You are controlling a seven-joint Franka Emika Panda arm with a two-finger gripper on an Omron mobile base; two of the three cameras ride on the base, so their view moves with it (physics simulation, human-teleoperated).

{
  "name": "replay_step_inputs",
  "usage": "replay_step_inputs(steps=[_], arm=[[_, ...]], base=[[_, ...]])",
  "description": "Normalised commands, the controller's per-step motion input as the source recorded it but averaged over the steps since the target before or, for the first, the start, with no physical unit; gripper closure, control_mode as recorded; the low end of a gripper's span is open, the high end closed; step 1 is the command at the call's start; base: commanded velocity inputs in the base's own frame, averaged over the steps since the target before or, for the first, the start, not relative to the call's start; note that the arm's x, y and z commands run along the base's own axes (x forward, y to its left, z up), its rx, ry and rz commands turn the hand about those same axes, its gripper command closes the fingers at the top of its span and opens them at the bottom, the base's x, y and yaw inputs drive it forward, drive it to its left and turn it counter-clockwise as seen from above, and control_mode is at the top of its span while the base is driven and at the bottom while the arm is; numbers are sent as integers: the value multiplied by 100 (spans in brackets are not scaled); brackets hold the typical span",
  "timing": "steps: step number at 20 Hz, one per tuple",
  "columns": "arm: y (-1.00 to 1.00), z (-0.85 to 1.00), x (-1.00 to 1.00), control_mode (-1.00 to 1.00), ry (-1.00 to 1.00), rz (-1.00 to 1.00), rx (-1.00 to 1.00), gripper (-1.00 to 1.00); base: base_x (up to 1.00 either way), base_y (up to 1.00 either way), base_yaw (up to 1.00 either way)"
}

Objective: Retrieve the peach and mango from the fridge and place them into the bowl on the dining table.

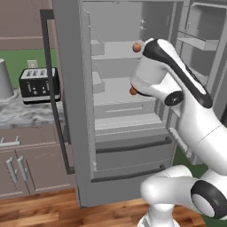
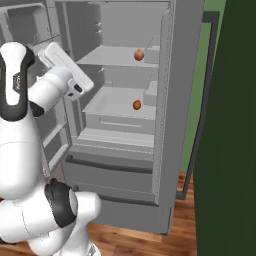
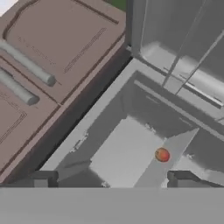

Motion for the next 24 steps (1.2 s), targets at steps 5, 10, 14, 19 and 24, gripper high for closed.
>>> replay_step_inputs(steps=[5,10,14,19,24], arm=[[-38,0,0,-100,5,-45,-88,-100],[-45,15,-22,-100,14,-36,-87,-100],[-31,38,-40,-100,23,-31,-79,-100],[-17,60,-57,-100,30,-22,-67,-100],[-1,97,-64,-100,47,-9,-50,-100]], base=[[0,0,0],[0,0,0],[0,0,0],[0,0,0],[0,0,0]])
